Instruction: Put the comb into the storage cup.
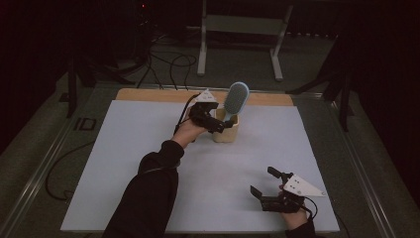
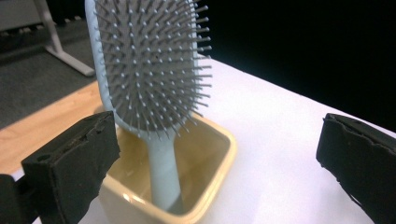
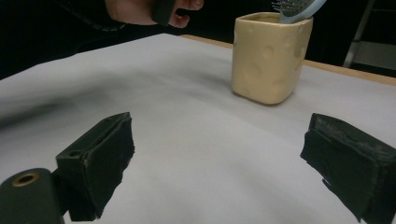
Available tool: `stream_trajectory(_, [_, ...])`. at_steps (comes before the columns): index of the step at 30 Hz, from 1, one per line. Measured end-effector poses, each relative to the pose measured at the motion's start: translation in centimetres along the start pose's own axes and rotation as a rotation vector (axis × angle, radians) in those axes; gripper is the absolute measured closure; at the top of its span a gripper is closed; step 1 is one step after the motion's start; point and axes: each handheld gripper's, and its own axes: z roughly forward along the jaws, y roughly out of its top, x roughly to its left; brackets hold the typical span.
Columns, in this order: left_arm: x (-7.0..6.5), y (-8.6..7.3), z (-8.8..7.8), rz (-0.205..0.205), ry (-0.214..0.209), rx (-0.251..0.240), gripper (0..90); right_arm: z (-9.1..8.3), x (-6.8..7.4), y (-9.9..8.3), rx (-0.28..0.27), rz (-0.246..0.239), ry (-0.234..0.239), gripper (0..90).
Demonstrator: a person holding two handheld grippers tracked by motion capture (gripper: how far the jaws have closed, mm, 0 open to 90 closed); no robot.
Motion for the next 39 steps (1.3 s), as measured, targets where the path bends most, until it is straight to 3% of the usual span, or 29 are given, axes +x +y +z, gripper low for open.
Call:
stream_trajectory(5, [0.0, -0.4, -0.9, 0.012, 0.005, 0.016, 0.0, 0.1, 0.1, 0.0, 0.004, 0.000, 0.003, 8.3])
stream_trajectory(17, [0.1, -1.2, -3.7, 0.027, 0.040, 0.000, 0.0, 0.2, 0.1, -0.1, 0.014, -0.002, 0.001, 8.3])
stream_trajectory(39, [1.1, -4.0, -9.6, 0.017, 0.080, 0.017, 0.0, 0.8, 0.2, -0.2, 0.032, -0.008, 0.003, 8.3])
